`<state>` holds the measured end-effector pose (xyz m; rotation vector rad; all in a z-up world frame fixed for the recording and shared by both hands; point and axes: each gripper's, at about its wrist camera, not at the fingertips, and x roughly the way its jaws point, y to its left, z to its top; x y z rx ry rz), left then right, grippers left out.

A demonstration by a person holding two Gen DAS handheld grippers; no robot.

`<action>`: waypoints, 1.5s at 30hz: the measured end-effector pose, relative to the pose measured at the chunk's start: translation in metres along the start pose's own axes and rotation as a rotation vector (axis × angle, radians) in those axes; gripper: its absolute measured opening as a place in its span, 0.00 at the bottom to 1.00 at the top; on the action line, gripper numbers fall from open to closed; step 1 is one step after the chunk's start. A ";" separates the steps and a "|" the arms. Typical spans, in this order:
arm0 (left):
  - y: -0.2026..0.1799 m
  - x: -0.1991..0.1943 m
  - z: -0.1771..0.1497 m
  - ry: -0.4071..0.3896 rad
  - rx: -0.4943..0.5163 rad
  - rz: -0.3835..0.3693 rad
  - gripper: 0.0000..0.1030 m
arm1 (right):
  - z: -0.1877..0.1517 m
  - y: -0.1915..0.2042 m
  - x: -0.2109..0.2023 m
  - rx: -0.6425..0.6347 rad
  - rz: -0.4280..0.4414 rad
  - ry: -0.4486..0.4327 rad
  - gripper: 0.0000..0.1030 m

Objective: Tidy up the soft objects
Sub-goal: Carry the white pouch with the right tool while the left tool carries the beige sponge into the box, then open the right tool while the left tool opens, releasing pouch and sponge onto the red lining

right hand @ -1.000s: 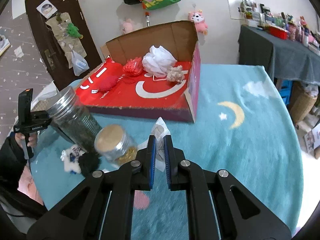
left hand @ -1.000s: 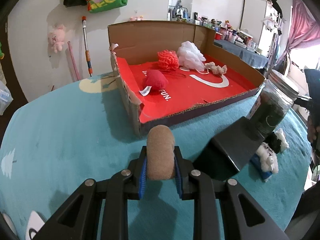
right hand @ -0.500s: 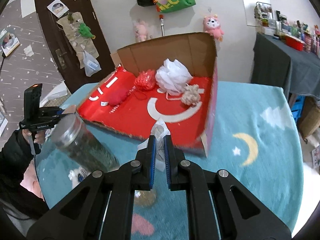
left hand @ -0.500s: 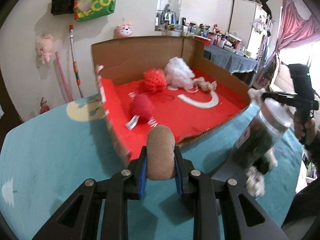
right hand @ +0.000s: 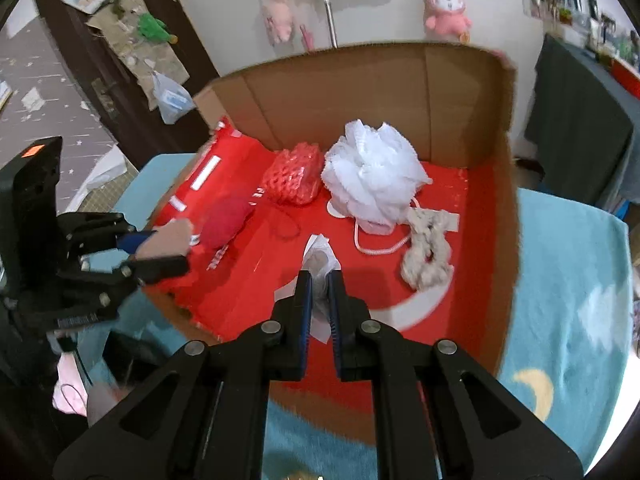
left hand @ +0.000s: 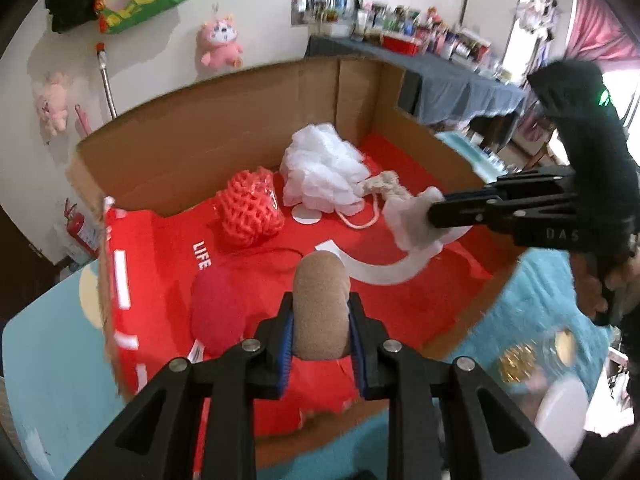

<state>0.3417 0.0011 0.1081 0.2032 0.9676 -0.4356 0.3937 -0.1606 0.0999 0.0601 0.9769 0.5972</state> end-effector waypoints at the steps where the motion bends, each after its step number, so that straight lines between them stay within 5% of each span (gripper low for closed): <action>1: 0.000 0.008 0.005 0.020 0.001 0.011 0.25 | 0.005 -0.001 0.007 0.011 -0.009 0.020 0.08; 12: 0.016 0.083 0.031 0.166 -0.013 0.093 0.28 | 0.033 -0.001 0.069 0.017 -0.098 0.176 0.08; 26: 0.010 0.084 0.027 0.151 0.009 0.110 0.38 | 0.035 -0.017 0.075 0.040 -0.145 0.217 0.09; 33: 0.003 0.073 0.026 0.117 0.005 0.098 0.53 | 0.039 -0.013 0.074 0.038 -0.168 0.214 0.11; 36: 0.000 0.065 0.022 0.103 0.004 0.102 0.55 | 0.041 -0.011 0.073 0.038 -0.194 0.200 0.27; 39: 0.000 0.054 0.017 0.081 -0.006 0.102 0.61 | 0.042 -0.012 0.066 0.052 -0.200 0.176 0.70; 45: -0.004 0.007 0.001 -0.027 -0.045 0.107 0.81 | 0.039 0.003 0.028 0.035 -0.241 0.095 0.70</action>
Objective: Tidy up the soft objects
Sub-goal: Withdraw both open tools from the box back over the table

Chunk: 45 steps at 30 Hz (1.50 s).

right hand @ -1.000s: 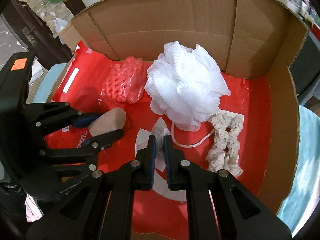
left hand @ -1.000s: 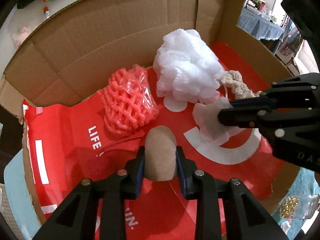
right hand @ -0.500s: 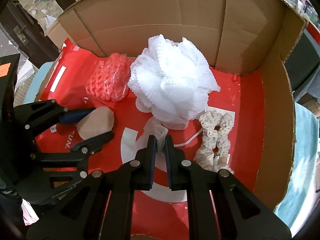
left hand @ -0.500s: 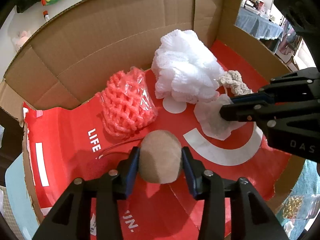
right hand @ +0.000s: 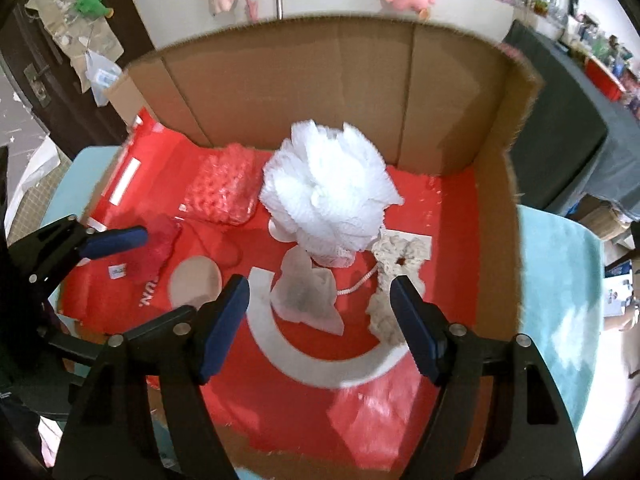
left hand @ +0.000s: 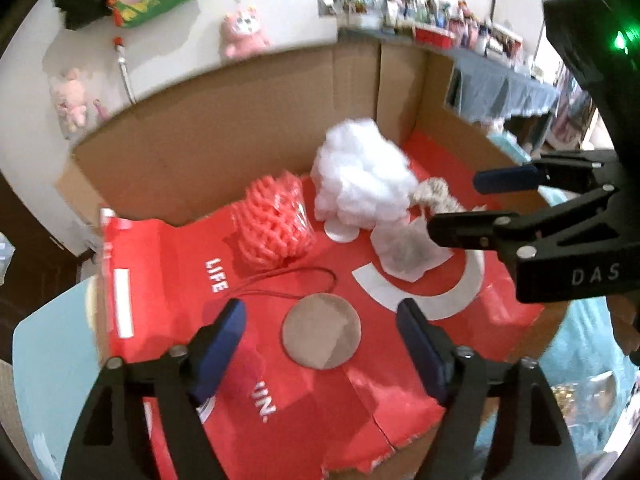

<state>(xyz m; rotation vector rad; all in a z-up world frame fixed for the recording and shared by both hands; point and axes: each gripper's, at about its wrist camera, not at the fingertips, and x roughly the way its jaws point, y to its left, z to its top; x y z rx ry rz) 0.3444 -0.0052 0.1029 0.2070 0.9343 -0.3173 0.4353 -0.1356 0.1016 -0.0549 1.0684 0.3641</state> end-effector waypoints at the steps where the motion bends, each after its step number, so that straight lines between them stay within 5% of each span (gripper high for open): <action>1: 0.001 -0.009 -0.002 -0.017 -0.006 0.000 0.82 | -0.002 0.001 -0.009 0.001 -0.002 -0.013 0.70; 9: -0.005 -0.109 -0.021 -0.226 -0.063 0.036 0.98 | -0.031 0.025 -0.108 -0.004 -0.024 -0.184 0.76; 24: -0.037 -0.233 -0.107 -0.529 -0.176 0.015 1.00 | -0.152 0.077 -0.236 -0.081 -0.073 -0.508 0.87; 38: -0.084 -0.260 -0.189 -0.699 -0.183 0.101 1.00 | -0.269 0.101 -0.253 -0.080 -0.205 -0.709 0.93; 45: -0.096 -0.243 -0.218 -0.687 -0.209 0.122 1.00 | -0.310 0.102 -0.234 -0.039 -0.213 -0.749 0.94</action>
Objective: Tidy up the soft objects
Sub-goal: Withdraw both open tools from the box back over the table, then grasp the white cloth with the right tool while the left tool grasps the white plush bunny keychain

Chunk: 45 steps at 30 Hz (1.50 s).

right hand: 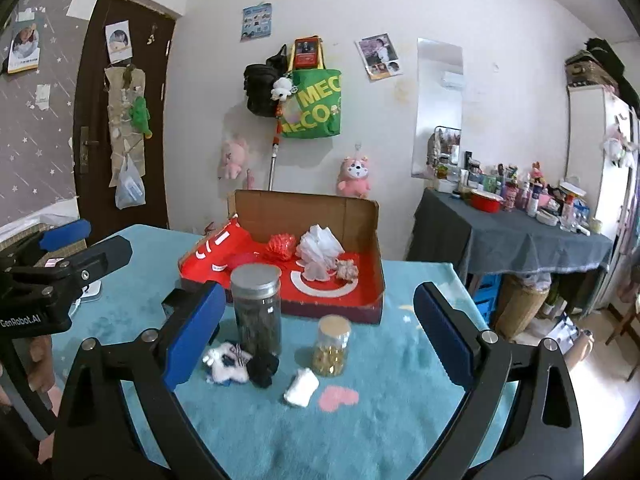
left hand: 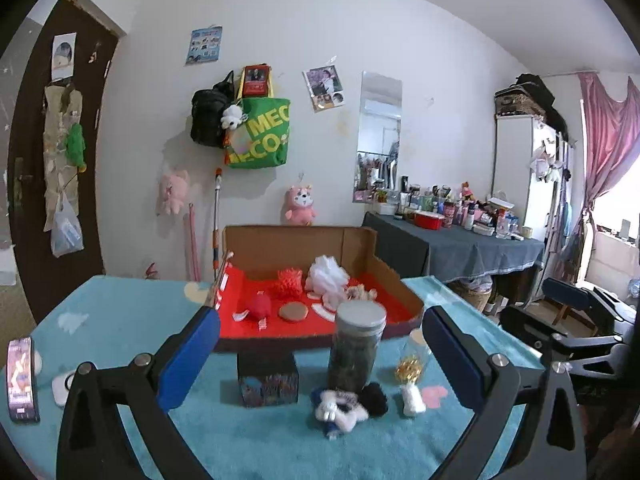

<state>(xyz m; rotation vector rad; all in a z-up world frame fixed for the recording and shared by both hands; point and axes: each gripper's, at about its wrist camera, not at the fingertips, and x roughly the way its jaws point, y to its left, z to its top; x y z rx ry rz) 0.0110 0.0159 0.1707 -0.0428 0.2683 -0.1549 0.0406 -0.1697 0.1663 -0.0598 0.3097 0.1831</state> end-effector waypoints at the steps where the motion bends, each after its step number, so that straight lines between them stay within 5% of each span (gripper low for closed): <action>1: -0.001 0.001 -0.005 0.004 0.008 0.010 1.00 | -0.004 0.000 -0.001 0.007 0.002 0.003 0.94; 22: -0.002 0.053 -0.111 0.289 0.002 0.034 1.00 | -0.103 -0.012 0.044 0.086 -0.048 0.236 0.94; 45: 0.008 0.071 -0.132 0.401 -0.050 0.029 1.00 | -0.133 -0.013 0.064 0.127 -0.022 0.343 0.94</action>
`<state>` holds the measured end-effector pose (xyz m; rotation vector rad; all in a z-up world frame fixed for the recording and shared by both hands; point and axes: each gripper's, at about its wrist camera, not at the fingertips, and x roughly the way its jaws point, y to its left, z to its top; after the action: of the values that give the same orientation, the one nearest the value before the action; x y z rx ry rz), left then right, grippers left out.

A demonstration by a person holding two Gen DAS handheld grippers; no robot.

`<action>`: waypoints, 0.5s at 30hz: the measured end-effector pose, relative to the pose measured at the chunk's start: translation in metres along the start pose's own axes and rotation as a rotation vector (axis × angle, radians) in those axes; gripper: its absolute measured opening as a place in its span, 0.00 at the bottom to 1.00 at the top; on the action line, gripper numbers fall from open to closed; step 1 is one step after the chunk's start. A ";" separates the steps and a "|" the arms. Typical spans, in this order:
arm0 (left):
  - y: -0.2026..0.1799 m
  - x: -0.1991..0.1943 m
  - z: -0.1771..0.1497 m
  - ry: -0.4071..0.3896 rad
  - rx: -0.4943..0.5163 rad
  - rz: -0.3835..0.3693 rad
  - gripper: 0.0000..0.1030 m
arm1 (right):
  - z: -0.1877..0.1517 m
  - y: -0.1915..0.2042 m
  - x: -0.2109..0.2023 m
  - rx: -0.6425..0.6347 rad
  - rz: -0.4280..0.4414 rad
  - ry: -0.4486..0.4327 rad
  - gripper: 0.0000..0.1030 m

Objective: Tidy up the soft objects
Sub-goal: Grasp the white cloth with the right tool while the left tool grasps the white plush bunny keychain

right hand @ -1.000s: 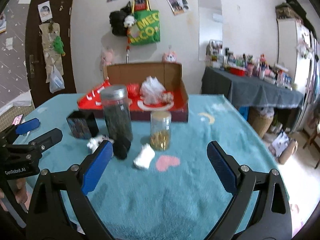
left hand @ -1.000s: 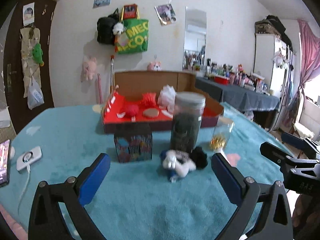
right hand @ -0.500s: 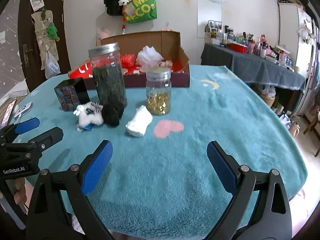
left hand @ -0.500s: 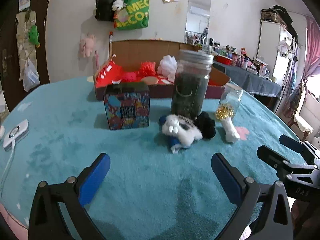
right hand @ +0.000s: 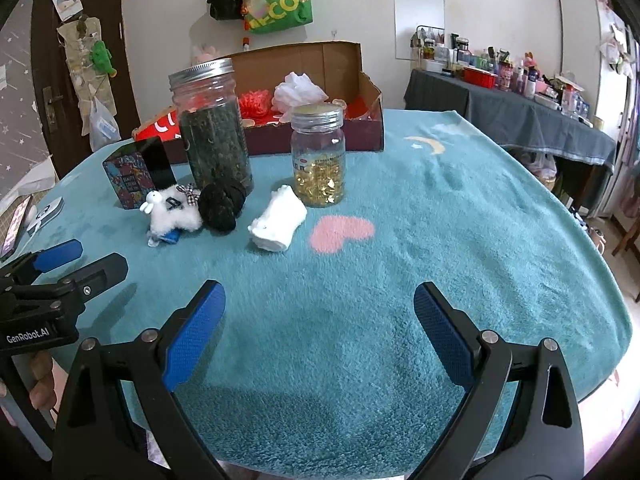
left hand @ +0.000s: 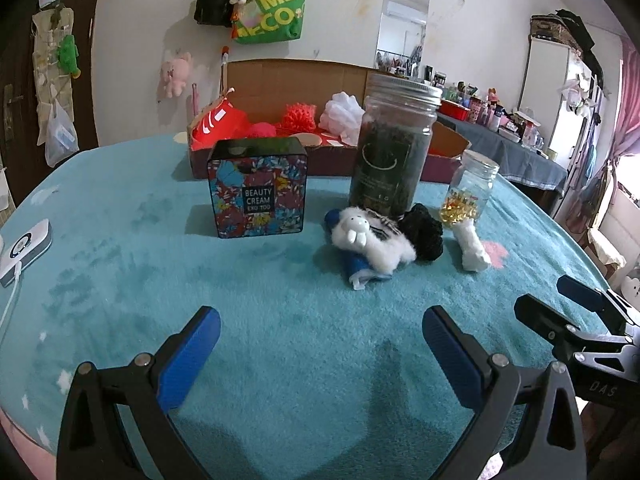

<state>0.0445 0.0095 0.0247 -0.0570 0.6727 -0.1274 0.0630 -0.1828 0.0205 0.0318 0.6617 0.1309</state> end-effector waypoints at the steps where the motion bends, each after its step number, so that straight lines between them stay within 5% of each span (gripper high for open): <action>1: 0.000 0.000 0.001 0.002 -0.001 -0.002 1.00 | 0.000 0.000 0.000 0.000 0.000 0.001 0.94; 15: -0.009 0.022 0.039 0.055 0.048 -0.094 1.00 | 0.040 -0.010 0.023 0.024 0.105 0.075 0.94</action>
<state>0.0853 -0.0021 0.0428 -0.0386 0.7214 -0.2361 0.1065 -0.1890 0.0369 0.0855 0.7364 0.2264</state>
